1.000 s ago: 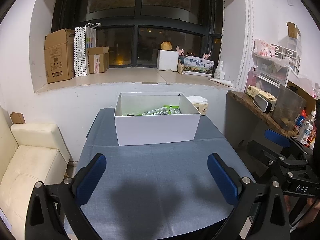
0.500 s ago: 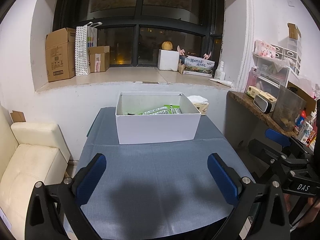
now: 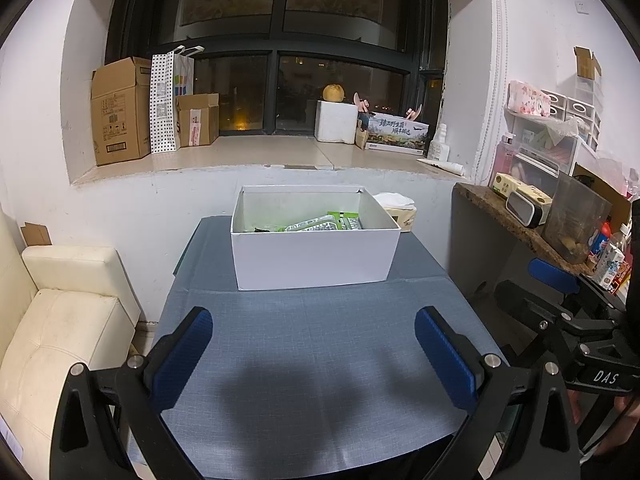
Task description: Organize snacks
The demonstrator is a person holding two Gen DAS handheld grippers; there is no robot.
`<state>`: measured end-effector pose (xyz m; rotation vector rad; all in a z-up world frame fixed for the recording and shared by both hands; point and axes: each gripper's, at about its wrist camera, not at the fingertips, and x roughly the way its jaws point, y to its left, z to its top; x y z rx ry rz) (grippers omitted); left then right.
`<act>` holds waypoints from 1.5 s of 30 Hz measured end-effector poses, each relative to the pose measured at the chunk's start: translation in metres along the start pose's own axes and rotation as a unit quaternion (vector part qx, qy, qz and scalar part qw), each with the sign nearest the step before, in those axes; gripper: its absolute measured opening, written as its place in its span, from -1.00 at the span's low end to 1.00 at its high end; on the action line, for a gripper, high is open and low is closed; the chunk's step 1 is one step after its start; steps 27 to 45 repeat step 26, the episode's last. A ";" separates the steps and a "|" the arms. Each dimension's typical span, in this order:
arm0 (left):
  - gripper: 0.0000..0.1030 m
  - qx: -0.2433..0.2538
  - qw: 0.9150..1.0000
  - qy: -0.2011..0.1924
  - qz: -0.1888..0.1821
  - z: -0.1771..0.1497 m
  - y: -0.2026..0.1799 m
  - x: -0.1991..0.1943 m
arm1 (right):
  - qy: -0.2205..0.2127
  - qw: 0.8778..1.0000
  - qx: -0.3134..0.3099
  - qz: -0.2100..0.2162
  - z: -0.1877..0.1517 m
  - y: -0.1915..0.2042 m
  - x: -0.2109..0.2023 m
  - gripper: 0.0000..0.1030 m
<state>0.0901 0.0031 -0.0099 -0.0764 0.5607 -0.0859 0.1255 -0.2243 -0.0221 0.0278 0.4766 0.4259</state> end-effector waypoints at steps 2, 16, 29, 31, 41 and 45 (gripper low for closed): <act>1.00 -0.002 1.000 0.000 0.000 0.000 0.001 0.000 | 0.000 1.000 0.003 0.004 0.000 -0.001 0.000 0.97; 1.00 -0.003 1.000 0.002 0.000 0.000 0.000 -0.002 | 0.000 1.000 -0.002 -0.003 0.000 0.005 -0.002 0.97; 1.00 -0.006 1.000 0.000 -0.004 -0.001 0.001 -0.002 | 0.000 1.000 -0.002 -0.004 0.000 0.008 -0.004 0.97; 1.00 -0.006 1.000 0.000 -0.004 -0.001 0.001 -0.002 | 0.000 1.000 -0.002 -0.004 0.000 0.008 -0.004 0.97; 1.00 -0.006 1.000 0.000 -0.004 -0.001 0.001 -0.002 | 0.000 1.000 -0.002 -0.004 0.000 0.008 -0.004 0.97; 1.00 -0.006 1.000 0.000 -0.004 -0.001 0.001 -0.002 | 0.000 1.000 -0.002 -0.004 0.000 0.008 -0.004 0.97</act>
